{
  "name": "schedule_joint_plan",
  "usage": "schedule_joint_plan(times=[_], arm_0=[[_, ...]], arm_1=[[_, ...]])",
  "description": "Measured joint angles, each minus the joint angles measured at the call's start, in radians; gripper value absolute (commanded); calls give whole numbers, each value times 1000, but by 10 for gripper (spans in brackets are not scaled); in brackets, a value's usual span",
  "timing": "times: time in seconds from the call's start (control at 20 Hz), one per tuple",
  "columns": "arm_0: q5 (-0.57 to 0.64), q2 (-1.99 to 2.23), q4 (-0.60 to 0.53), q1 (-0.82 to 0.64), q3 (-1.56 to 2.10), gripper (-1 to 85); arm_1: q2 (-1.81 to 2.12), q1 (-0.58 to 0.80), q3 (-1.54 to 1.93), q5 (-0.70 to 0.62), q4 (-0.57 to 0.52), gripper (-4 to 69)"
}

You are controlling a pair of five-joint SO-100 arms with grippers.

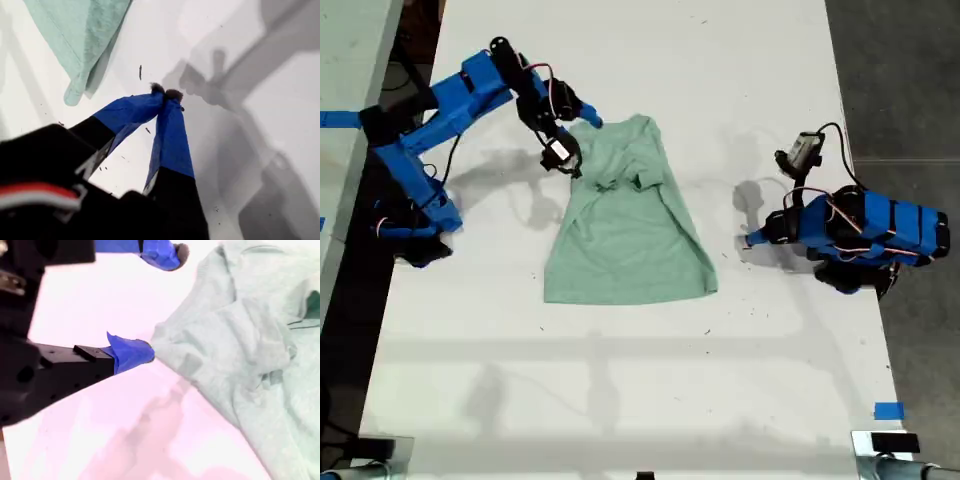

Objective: Fold t shirt

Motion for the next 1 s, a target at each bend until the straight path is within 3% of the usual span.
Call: schedule_joint_plan(times=[0.1, 0.3, 0.45, 0.65, 0.95, 1.0], arm_0=[[-97, 275, -52, 15, 256, 61], [-331, 795, -244, 210, 821, 43], [-413, 1200, -408, 284, 1258, 34], [-419, 1723, -370, 327, 1603, 68], [-364, 1818, -356, 344, 1647, 153], [-348, 1824, -356, 344, 1660, 119]], arm_1=[[0, 0, 0, 0, 0, 5], [0, 6, 0, -6, 0, 5], [0, 6, 0, -6, 0, 5], [0, 9, 0, -6, 0, 5], [0, 9, 0, -6, 0, 5], [0, 9, 0, -6, 0, 5]])
